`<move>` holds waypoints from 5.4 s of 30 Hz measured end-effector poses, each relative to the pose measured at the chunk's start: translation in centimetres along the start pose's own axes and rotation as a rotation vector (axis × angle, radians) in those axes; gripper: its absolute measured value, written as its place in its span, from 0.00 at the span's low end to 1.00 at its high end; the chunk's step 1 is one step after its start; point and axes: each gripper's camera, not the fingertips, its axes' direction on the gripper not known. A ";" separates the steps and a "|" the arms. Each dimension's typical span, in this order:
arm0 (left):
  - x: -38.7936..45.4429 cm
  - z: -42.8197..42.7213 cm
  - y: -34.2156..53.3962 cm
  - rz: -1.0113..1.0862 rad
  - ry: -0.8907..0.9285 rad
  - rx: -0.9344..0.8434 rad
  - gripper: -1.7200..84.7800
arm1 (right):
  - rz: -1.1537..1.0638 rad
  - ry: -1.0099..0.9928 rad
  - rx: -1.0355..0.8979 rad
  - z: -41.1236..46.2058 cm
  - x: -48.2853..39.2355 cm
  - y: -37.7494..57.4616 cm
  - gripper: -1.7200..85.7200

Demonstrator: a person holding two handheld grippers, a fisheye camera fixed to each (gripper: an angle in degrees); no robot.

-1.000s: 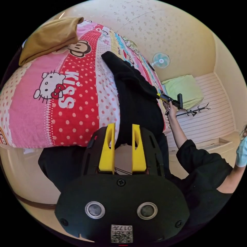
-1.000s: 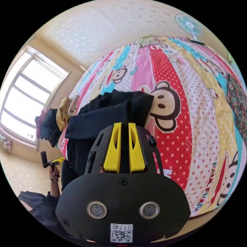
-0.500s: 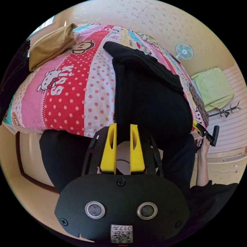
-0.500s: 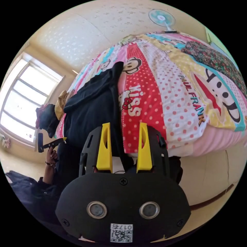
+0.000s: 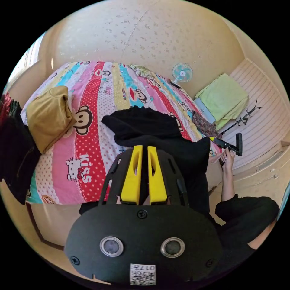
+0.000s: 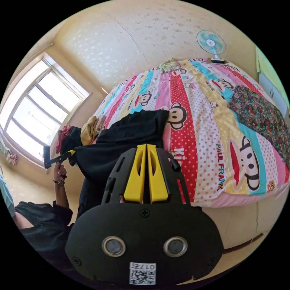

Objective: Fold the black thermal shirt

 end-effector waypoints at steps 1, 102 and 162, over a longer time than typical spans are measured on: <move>-0.7 0.8 -1.6 0.007 -0.013 0.012 0.07 | 0.007 -0.006 0.004 0.3 0.6 -0.9 0.03; -14.8 9.0 -12.9 -0.228 0.161 -0.052 0.18 | 0.053 -0.054 -0.190 14.8 2.1 -11.8 0.16; 12.5 6.3 -7.9 -0.098 0.430 0.030 0.08 | 0.049 -0.346 0.024 14.6 -3.0 7.1 0.03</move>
